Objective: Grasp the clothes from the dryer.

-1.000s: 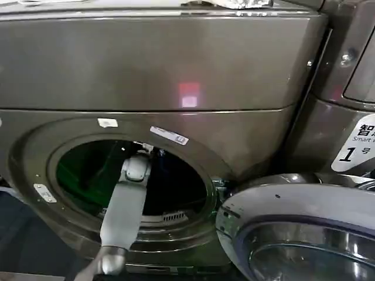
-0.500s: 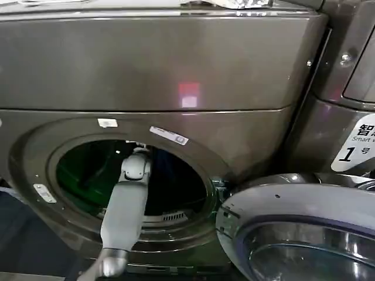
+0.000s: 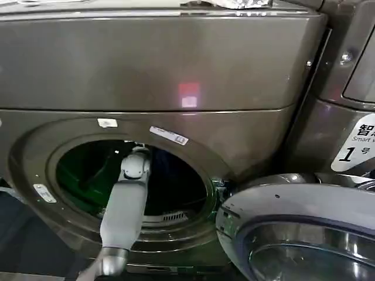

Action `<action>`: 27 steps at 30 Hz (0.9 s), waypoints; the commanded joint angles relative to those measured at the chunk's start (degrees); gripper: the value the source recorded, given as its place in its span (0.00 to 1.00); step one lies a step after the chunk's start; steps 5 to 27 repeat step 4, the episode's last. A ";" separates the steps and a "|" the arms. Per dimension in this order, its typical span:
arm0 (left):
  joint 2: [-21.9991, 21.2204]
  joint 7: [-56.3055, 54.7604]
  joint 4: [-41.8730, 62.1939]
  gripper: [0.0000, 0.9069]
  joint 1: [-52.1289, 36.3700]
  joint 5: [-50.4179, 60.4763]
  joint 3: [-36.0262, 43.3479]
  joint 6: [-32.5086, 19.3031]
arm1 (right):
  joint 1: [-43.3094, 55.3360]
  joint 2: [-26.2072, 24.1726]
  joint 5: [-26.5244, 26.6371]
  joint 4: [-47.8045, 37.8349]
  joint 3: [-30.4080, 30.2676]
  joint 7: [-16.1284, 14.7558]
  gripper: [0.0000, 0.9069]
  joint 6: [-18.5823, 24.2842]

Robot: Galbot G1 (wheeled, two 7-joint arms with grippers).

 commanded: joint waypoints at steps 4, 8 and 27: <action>-0.03 0.52 0.04 0.00 -0.22 -0.19 0.16 -0.75 | -0.20 0.20 -0.09 0.68 0.33 0.08 1.00 -0.88; -0.03 0.52 0.04 0.00 -0.22 -0.19 0.16 -0.75 | -0.20 0.20 -0.09 0.68 0.33 0.08 1.00 -0.88; -0.03 0.52 0.04 0.00 -0.22 -0.19 0.16 -0.75 | -0.20 0.20 -0.09 0.68 0.33 0.08 1.00 -0.88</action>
